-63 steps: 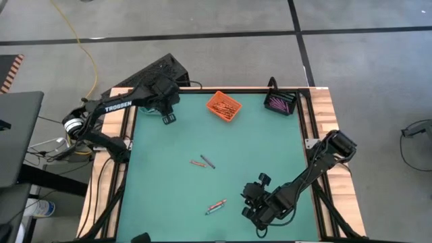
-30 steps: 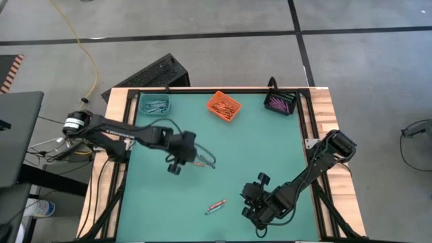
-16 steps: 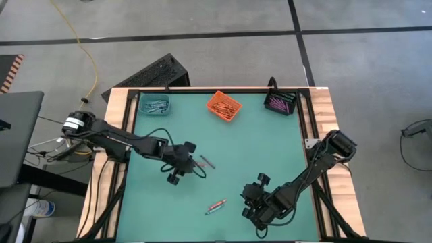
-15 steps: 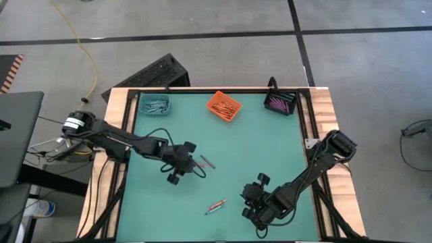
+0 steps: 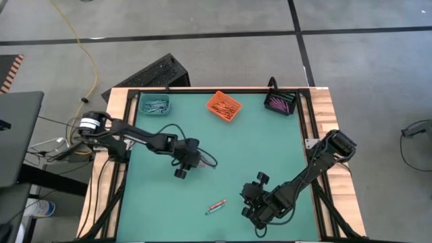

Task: Sort crayons
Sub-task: Put the orange crayon into the orange bin

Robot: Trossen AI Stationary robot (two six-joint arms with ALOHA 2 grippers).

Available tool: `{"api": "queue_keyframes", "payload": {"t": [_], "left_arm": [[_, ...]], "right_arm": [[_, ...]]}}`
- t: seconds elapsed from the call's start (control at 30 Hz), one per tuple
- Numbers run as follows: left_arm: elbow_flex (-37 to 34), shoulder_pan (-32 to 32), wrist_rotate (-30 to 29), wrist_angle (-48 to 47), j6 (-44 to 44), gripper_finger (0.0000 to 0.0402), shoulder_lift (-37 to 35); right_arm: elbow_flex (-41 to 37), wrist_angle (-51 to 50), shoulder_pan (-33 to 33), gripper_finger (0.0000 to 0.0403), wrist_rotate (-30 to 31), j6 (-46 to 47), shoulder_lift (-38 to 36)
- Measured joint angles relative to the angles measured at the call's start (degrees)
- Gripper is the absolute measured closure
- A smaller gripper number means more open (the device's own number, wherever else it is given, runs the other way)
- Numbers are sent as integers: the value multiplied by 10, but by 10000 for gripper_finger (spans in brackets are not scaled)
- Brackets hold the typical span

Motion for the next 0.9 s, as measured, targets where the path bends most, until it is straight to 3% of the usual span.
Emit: {"api": "queue_keyframes", "payload": {"t": [0.27,0.57,0.9], "left_arm": [[19,2,5,-11,-2,306,39],[41,0,2,-56,10,392,38],[74,-9,-2,-98,31,399,39]], "right_arm": [[0,3,0,255,0,-1,0],[0,3,0,255,0,-1,0],[0,3,0,255,0,-9,0]]}}
